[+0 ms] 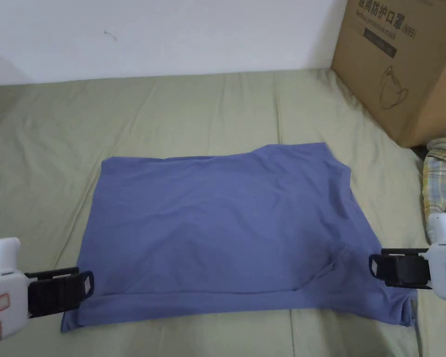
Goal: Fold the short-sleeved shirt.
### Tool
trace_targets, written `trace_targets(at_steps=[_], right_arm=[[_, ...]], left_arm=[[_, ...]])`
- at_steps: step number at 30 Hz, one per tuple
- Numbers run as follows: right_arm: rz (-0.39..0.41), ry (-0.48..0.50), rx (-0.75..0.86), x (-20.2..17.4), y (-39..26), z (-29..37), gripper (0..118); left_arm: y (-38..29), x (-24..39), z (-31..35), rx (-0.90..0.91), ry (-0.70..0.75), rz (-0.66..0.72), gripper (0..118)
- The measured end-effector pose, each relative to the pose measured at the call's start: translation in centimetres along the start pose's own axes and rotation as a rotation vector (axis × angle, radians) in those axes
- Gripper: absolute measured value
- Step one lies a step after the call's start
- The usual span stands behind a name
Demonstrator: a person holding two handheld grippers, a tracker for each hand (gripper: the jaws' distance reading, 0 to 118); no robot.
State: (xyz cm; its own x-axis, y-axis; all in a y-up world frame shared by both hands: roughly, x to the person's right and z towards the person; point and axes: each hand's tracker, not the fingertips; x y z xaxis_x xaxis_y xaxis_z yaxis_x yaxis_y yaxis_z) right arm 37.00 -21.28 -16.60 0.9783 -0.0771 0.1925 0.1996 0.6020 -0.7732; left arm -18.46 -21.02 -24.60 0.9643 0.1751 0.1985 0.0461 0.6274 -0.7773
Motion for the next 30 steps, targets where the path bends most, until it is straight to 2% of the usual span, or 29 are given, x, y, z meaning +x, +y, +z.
trace_targets(at_steps=[1,2,3,4,5,6,12,13,14,15,16,17,19,21,22,24,25,26,27,30], right_arm=[[0.000,0.001,0.015,-0.2,0.1,0.3,100],[-0.004,0.008,0.042,-0.4,-0.1,0.5,98],[-0.011,0.014,0.059,-0.5,-0.1,0.8,91],[-0.023,0.030,0.086,-0.5,0.0,1.2,61],[-0.047,0.031,0.110,-0.5,0.0,1.4,23],[-0.040,0.028,0.102,-0.9,0.3,2.0,1],[-0.034,0.046,0.074,-1.1,0.1,1.5,1],[-0.036,0.050,0.063,-1.0,-0.1,1.1,1],[-0.037,0.057,0.051,-0.8,-0.2,0.8,1],[-0.044,0.060,0.041,-0.7,-0.4,0.6,1],[-0.050,0.067,0.030,-0.6,-0.6,0.3,1],[-0.056,0.075,0.017,-0.6,-0.9,0.0,1],[-0.055,0.081,-0.001,-0.6,-1.1,-0.1,1],[-0.054,0.074,-0.013,-0.4,-1.4,-0.4,1],[-0.051,0.073,-0.019,-0.1,-1.5,-0.5,1],[-0.056,0.067,-0.025,0.4,-1.6,-0.6,1],[-0.060,0.064,-0.026,0.6,-1.7,-0.7,1],[-0.060,0.065,-0.029,1.1,-1.8,-0.9,1],[-0.062,0.064,-0.030,1.4,-1.8,-0.9,1],[-0.055,0.089,-0.024,2.1,-2.1,-0.7,1]], left_arm=[[0.3,0.1,0.1,-0.002,0.012,0.005,114],[0.4,0.3,0.4,0.000,0.015,0.012,107],[0.5,0.5,0.7,0.004,0.018,0.020,92],[0.6,0.6,0.9,0.009,0.021,0.026,51],[0.8,0.3,0.7,0.006,0.020,0.029,13],[0.8,0.3,0.6,-0.005,0.028,0.033,0],[0.4,-0.4,-2.9,-0.192,0.055,0.009,0],[0.4,-0.3,-3.5,-0.203,0.057,0.007,11],[0.2,-0.4,-4.4,-0.196,0.056,0.012,39],[-0.1,-0.4,-5.3,-0.198,0.071,0.017,83],[-0.3,-0.4,-6.2,-0.205,0.079,0.030,118],[-0.4,-2.6,-8.3,-0.236,0.076,0.044,117],[-0.3,-2.9,-9.5,-0.233,0.080,0.037,116],[-0.7,-3.3,-11.3,-0.309,0.147,0.014,115],[-0.9,-3.3,-12.0,-0.337,0.166,-0.008,104],[-1.0,-2.8,-12.3,-0.384,0.117,-0.033,47],[-1.2,-3.4,-12.6,-0.379,0.121,-0.046,36],[-1.2,-3.1,-12.1,-0.350,0.141,-0.070,14],[-1.1,-2.8,-11.5,-0.311,0.116,-0.081,5],[-0.8,-1.6,-8.3,-0.231,0.072,-0.007,5]])
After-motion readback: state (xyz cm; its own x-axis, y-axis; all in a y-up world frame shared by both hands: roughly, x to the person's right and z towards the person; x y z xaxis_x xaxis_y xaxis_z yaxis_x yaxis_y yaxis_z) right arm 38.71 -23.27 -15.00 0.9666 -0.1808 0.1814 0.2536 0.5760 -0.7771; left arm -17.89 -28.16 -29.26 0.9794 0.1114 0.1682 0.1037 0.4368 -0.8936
